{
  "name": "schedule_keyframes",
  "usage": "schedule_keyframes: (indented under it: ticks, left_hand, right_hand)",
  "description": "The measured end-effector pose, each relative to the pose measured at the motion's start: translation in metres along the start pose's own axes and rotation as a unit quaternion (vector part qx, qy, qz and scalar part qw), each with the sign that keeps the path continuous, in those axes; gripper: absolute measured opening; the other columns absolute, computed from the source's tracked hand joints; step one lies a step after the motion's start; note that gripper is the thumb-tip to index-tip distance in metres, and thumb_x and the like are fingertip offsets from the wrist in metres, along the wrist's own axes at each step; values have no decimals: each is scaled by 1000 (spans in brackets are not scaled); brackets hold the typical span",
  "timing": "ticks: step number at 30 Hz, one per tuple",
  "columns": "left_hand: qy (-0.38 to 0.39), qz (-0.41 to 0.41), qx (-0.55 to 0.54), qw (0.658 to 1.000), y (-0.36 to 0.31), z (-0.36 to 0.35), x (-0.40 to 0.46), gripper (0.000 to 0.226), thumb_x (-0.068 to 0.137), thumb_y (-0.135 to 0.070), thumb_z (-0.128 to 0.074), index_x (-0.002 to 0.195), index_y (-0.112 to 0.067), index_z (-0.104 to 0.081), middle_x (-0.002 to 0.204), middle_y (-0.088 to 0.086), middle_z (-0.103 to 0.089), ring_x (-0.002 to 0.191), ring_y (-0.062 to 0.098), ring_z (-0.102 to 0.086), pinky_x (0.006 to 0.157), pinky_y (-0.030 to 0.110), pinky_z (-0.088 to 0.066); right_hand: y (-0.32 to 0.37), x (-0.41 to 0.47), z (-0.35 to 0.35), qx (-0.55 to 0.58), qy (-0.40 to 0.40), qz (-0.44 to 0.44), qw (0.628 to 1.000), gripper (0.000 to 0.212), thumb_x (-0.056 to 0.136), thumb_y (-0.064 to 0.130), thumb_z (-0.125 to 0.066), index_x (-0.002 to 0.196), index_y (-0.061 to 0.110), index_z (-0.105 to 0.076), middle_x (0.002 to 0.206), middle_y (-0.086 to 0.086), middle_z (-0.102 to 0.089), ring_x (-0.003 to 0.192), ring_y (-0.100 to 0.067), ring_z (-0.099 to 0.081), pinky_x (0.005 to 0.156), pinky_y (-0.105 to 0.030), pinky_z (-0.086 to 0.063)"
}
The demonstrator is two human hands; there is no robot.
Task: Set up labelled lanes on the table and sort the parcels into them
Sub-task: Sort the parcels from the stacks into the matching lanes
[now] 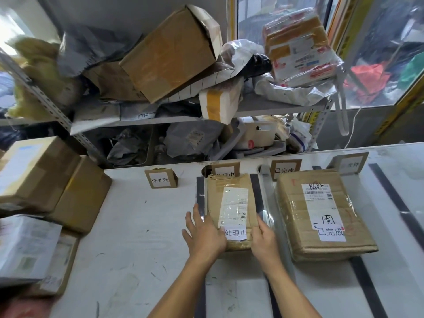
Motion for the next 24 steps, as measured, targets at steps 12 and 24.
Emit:
schedule_keyframes:
  ticks: [12, 24]
  left_hand:
    - [-3, -42, -122, 992, -17, -4, -9, 75, 91, -19, -59, 151, -29, -15, 157, 4, -21, 140, 29, -31, 103, 40, -43]
    - [-36, -6, -220, 975, -2, 21, -18, 86, 90, -20, -60, 157, -29, -6, 162, 1, -17, 145, 27, -29, 113, 48, -37]
  right_hand:
    - [7, 2, 6, -3, -33, -38, 999, 24, 104, 28, -49, 106, 42, -68, 84, 29, -73, 77, 11, -66, 59, -4, -45]
    - [27, 1, 10, -95, -14, -61, 994, 40, 105, 37, -42, 139, 21, -55, 135, 1, -62, 126, -22, -57, 89, -13, -45]
Point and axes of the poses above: each hand's wrist, its own x-axis towards the middle knuckle, its own z-axis out of the back of the hand, y = z × x, the point moved 4 cm from there along x, towards the middle knuckle
